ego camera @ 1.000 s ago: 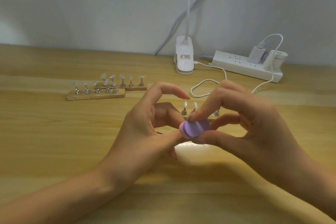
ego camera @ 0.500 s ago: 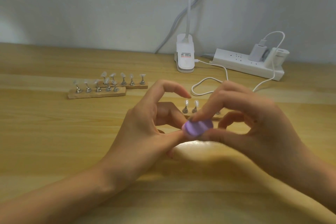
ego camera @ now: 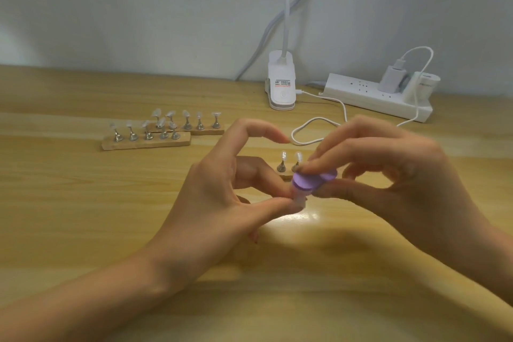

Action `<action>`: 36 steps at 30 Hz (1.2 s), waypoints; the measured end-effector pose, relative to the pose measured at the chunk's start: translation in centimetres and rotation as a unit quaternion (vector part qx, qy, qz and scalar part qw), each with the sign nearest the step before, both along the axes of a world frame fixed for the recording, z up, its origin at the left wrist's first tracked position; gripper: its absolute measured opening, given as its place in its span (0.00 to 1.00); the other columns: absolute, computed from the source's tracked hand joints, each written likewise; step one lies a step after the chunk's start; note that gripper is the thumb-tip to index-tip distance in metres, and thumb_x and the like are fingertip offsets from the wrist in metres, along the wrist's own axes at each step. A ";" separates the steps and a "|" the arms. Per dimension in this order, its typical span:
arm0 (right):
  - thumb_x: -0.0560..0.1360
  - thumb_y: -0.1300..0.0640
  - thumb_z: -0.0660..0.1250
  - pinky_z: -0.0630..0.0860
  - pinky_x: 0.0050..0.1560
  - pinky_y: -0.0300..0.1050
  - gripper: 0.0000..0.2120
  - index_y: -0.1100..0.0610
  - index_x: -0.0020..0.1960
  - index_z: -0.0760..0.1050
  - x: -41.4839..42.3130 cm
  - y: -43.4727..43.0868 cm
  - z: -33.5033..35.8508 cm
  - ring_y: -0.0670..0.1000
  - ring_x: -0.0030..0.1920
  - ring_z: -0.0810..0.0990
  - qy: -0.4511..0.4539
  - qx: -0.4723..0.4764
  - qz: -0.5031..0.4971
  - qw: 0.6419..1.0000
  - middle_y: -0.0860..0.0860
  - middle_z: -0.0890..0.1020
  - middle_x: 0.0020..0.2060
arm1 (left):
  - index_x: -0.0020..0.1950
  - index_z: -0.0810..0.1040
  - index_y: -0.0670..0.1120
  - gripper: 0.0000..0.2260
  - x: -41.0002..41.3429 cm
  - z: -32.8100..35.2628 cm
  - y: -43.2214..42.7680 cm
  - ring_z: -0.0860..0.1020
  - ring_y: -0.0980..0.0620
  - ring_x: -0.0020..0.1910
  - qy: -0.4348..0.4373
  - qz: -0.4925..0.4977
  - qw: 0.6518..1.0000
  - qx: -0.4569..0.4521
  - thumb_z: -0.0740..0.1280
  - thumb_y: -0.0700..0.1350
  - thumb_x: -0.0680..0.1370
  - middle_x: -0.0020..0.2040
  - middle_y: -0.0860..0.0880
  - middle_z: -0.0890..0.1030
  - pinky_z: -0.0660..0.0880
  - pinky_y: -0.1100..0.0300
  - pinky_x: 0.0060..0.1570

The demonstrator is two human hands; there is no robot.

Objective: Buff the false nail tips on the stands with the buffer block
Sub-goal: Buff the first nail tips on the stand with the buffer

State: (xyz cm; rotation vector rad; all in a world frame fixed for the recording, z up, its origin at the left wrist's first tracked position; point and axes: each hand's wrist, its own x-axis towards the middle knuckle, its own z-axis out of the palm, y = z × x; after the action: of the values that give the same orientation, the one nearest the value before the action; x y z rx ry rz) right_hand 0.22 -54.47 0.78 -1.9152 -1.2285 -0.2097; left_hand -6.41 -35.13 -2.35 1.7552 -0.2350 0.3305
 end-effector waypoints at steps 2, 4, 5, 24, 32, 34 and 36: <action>0.71 0.53 0.75 0.78 0.39 0.43 0.06 0.52 0.47 0.86 0.0 -0.1 -0.1 0.50 0.45 0.82 -0.012 -0.010 0.020 1.000 0.48 0.82 0.46 | 0.59 0.73 0.57 0.24 -0.1 0.0 -0.1 0.80 0.56 0.32 -0.001 -0.003 1.000 -0.010 0.78 0.43 0.69 0.35 0.50 0.84 0.73 0.61 0.24; 0.72 0.53 0.75 0.78 0.39 0.43 0.06 0.52 0.48 0.86 0.0 0.0 -0.2 0.50 0.46 0.82 -0.020 -0.016 0.026 0.999 0.48 0.82 0.46 | 0.59 0.74 0.57 0.23 -0.1 0.0 -0.1 0.80 0.57 0.31 -0.002 -0.008 1.000 -0.020 0.77 0.45 0.68 0.35 0.50 0.84 0.74 0.61 0.24; 0.72 0.52 0.75 0.78 0.39 0.46 0.06 0.52 0.48 0.86 0.1 -0.1 -0.1 0.50 0.46 0.83 -0.010 -0.007 0.016 1.000 0.48 0.83 0.46 | 0.59 0.74 0.57 0.23 -0.1 0.0 -0.1 0.80 0.56 0.32 -0.003 -0.008 1.000 -0.023 0.77 0.46 0.68 0.35 0.50 0.84 0.74 0.61 0.24; 0.72 0.51 0.73 0.79 0.40 0.46 0.07 0.50 0.49 0.85 -0.2 0.2 -0.4 0.52 0.49 0.83 0.019 0.024 0.016 0.999 0.46 0.82 0.47 | 0.57 0.76 0.53 0.21 -0.2 0.0 -0.6 0.83 0.53 0.35 0.033 -0.031 0.994 -0.102 0.78 0.38 0.69 0.35 0.47 0.84 0.73 0.60 0.22; 0.70 0.50 0.73 0.79 0.39 0.46 0.09 0.48 0.50 0.85 -0.3 0.1 -0.5 0.53 0.49 0.83 0.050 0.034 0.009 0.998 0.46 0.82 0.47 | 0.54 0.79 0.53 0.20 -0.2 0.1 -0.5 0.85 0.48 0.39 0.052 -0.042 0.990 -0.128 0.79 0.37 0.67 0.36 0.47 0.83 0.73 0.61 0.23; 0.68 0.50 0.74 0.80 0.37 0.46 0.11 0.47 0.51 0.85 0.0 0.0 -0.6 0.54 0.50 0.82 0.103 0.048 0.006 0.994 0.48 0.82 0.47 | 0.52 0.80 0.53 0.17 -0.2 0.2 -0.5 0.86 0.42 0.42 0.058 -0.045 0.988 -0.135 0.79 0.39 0.68 0.38 0.45 0.84 0.74 0.61 0.23; 0.67 0.51 0.79 0.79 0.35 0.42 0.15 0.47 0.54 0.85 0.1 0.0 -0.7 0.53 0.48 0.82 0.157 0.063 0.011 0.985 0.49 0.82 0.47 | 0.51 0.80 0.54 0.16 -0.2 0.2 -0.5 0.86 0.41 0.43 0.064 -0.050 0.987 -0.141 0.79 0.40 0.68 0.40 0.44 0.85 0.75 0.61 0.24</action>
State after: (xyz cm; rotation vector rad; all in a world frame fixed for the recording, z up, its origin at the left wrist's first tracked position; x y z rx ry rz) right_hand 0.29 -54.45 0.04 -1.7460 -1.0002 0.0276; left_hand -6.65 -35.64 -2.10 1.4724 -0.1730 0.1674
